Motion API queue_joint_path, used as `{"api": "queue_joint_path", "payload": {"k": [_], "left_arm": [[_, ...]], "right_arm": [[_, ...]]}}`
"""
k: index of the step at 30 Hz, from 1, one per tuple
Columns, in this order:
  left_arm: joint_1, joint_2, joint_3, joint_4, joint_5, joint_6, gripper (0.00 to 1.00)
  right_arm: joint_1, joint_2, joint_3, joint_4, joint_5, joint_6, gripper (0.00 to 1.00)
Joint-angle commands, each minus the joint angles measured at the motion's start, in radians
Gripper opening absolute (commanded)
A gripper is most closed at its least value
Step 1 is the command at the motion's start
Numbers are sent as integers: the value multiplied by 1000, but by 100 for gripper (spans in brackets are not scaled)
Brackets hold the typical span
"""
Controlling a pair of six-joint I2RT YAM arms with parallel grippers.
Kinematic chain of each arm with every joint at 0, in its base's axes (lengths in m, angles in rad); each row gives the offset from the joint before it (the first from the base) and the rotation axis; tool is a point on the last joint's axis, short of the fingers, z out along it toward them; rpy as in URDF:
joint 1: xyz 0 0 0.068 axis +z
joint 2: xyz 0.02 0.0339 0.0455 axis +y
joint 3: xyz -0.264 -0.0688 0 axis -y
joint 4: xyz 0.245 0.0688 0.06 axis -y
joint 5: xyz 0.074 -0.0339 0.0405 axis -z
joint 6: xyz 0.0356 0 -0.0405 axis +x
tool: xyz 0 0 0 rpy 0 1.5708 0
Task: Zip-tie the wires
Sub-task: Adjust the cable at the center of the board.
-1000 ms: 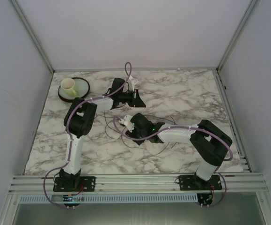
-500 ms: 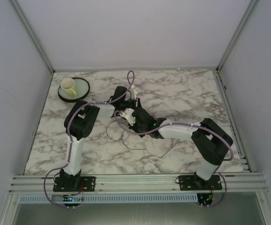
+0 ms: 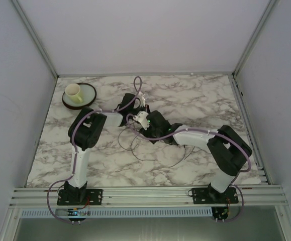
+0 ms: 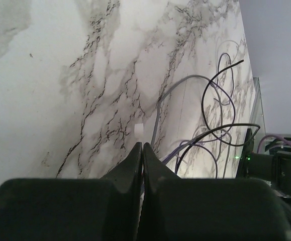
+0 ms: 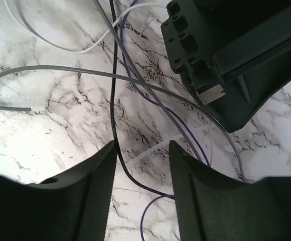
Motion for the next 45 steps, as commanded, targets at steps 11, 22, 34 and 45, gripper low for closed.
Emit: {"api": "queue_joint_path", "payload": {"k": [11, 22, 34, 45], "left_arm": [[0, -69, 57, -163, 18, 99, 0], [-5, -104, 19, -267, -13, 65, 0], [-7, -98, 11, -257, 50, 45, 0], [-7, -88, 14, -255, 43, 29, 0]], "right_arm": [[-23, -459, -347, 302, 145, 10, 74], [-29, -786, -786, 733, -72, -330, 99], [38, -564, -780, 793, -216, -516, 99], [57, -244, -668, 961, -240, -478, 99]]}}
